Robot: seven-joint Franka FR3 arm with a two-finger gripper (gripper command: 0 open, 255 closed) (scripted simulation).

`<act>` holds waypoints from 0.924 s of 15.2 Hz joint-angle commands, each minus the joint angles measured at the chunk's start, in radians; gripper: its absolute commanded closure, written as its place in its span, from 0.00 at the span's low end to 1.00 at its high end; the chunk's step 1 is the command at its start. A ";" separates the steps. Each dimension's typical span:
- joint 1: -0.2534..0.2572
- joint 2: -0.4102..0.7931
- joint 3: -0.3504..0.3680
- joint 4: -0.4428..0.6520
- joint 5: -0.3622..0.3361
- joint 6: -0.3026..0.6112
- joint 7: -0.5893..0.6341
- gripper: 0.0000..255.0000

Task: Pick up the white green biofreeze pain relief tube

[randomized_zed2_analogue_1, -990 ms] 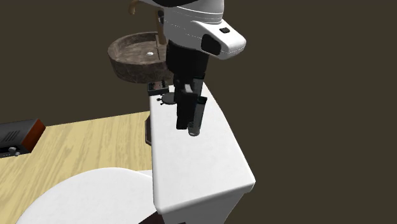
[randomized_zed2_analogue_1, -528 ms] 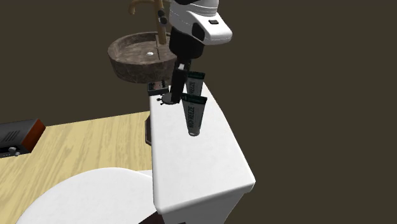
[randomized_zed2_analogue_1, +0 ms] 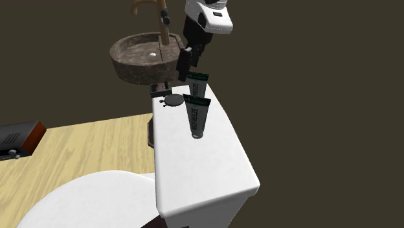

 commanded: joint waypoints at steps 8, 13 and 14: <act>0.039 0.130 0.000 0.029 -0.071 0.103 0.124 0.00; 0.038 0.130 0.000 0.006 -0.069 0.125 0.117 1.00; 0.039 0.130 0.000 0.007 -0.070 0.125 0.118 1.00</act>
